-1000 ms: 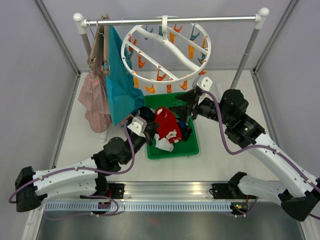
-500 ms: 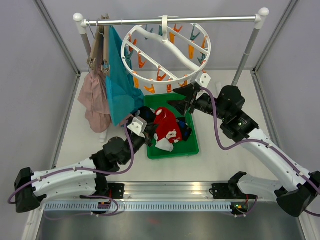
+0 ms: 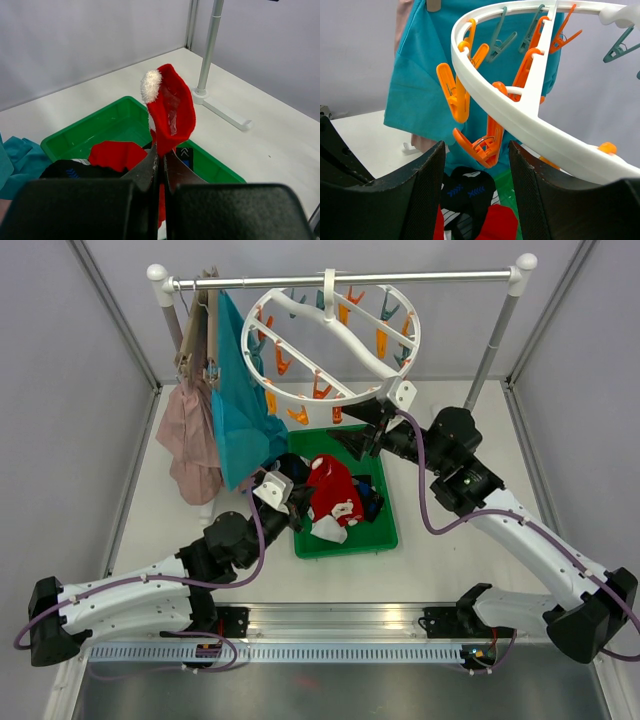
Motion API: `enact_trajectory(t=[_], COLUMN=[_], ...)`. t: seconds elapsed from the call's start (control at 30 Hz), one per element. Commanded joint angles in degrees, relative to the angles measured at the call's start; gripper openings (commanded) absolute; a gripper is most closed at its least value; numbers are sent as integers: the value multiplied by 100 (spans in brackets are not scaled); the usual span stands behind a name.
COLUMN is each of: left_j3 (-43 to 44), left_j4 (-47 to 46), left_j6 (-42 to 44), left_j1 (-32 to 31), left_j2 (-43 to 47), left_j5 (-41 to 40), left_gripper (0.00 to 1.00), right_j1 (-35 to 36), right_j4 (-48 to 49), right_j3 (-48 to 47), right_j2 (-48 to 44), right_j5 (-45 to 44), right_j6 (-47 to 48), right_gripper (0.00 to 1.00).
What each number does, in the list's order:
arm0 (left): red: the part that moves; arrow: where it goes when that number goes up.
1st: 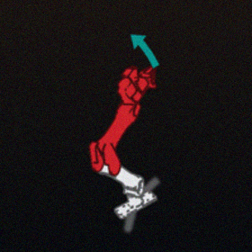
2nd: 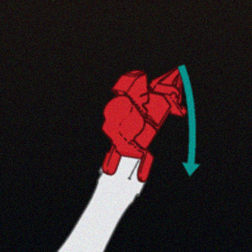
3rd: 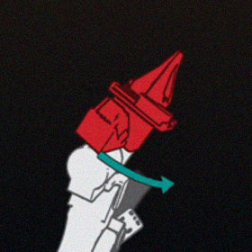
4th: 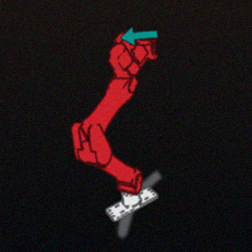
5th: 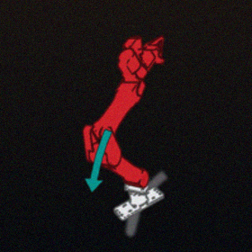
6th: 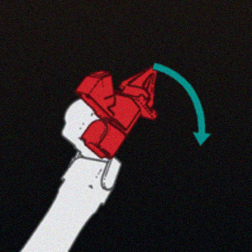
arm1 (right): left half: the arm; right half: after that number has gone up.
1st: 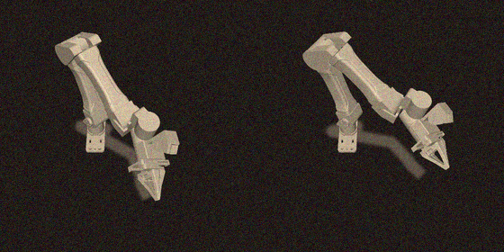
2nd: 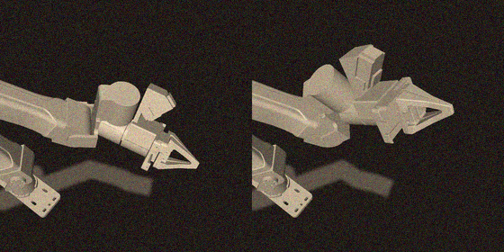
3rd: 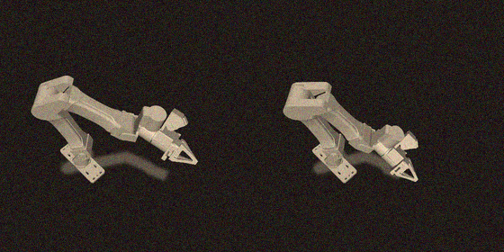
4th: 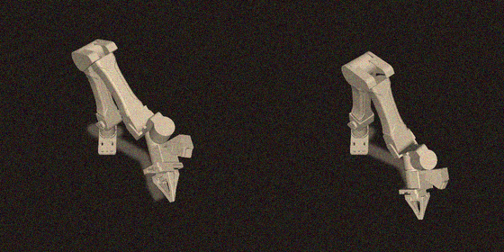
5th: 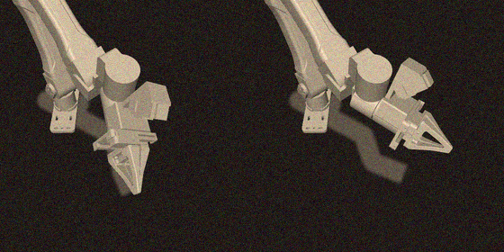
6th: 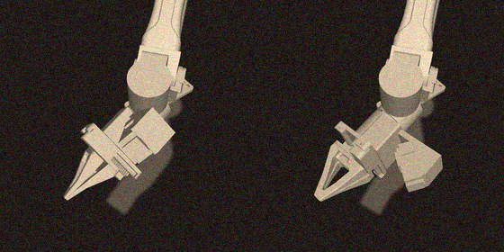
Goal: Clip the socks to the hanger
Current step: Open the clamp at the hanger.
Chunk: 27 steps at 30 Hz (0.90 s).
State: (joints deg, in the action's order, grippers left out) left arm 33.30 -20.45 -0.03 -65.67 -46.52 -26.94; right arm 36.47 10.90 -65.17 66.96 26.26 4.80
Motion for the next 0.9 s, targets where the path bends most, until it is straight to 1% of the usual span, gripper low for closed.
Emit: enact_trajectory(t=[0.0,0.23,0.33,0.5,0.6,0.73,0.77,0.87], left_j3=[291,309,309,291,256,221,212,195], left_j4=[67,129,129,76,24,-21,-21,-47], left_j6=[134,144,135,144,118,82,82,74], left_j1=[-25,-25,-25,-25,-25,-25,-25,-25], left_j2=[91,108,108,65,38,20,29,38], left_j5=[-66,-66,-66,-75,-66,-75,-75,-92], left_gripper=[2,2,2,2,2,2,2,2], right_j1=[-26,-26,-17,-8,79,404,457,589], right_j4=[510,861,1273,1424,1188,276,194,-87], right_j3=[-119,-102,108,127,40,-101,-84,48], right_j2=[98,151,54,80,54,-51,-164,-341], right_j5=[151,371,353,801,828,285,83,-112], right_j6=[109,-145,-356,-787,-752,-489,-349,-295], right_gripper=[60,59,57,58,60,62,62,63])
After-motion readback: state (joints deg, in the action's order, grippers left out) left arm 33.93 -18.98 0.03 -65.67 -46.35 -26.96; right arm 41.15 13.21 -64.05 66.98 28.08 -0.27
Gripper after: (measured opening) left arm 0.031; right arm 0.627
